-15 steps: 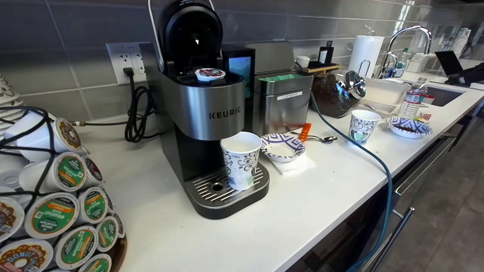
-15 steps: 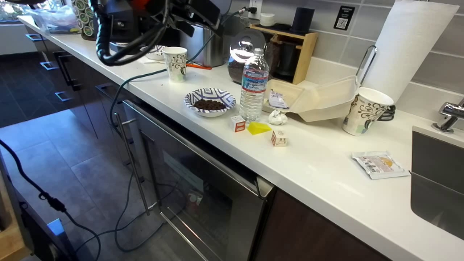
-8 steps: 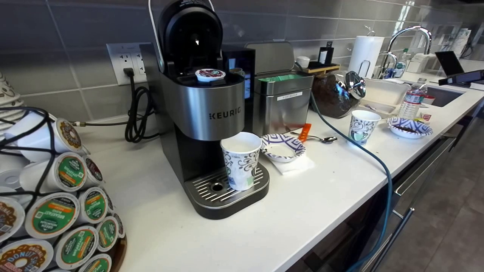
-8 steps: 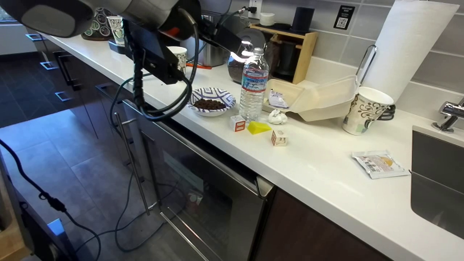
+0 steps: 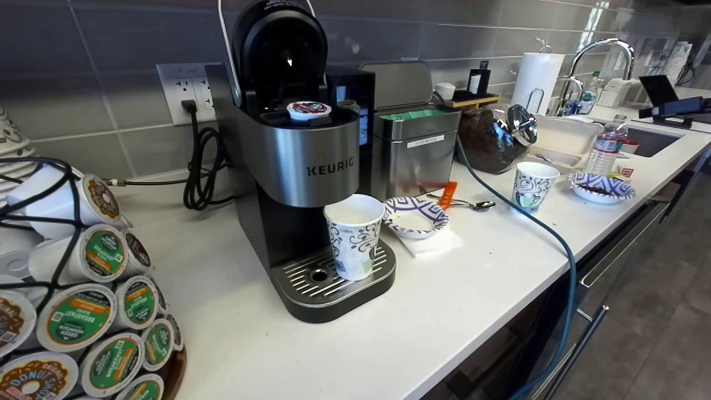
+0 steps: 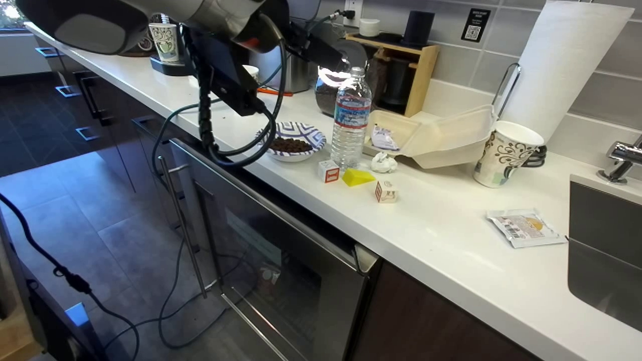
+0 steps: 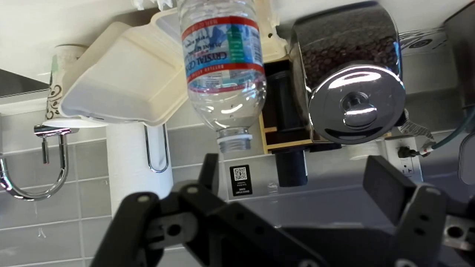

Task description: Move the water bottle to the left.

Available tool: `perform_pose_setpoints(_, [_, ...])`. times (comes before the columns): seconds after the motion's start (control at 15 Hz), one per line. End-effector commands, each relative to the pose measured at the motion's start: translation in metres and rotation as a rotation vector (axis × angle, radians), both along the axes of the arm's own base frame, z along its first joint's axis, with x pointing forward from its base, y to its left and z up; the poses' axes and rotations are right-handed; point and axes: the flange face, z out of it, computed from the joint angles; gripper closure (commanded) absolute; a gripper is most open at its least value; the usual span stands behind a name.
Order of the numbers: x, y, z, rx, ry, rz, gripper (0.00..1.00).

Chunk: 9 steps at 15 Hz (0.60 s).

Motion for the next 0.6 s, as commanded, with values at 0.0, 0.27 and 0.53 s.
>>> perform_pose_setpoints(0.0, [-0.001,0.000,0.001,0.005,0.000,-0.001,0.00])
perform_pose_setpoints(0.27, [0.000,0.000,0.002,0.009,-0.001,-0.003,0.00])
perform_pose_setpoints(0.53, [0.001,0.010,-0.003,-0.037,-0.048,-0.043,0.00])
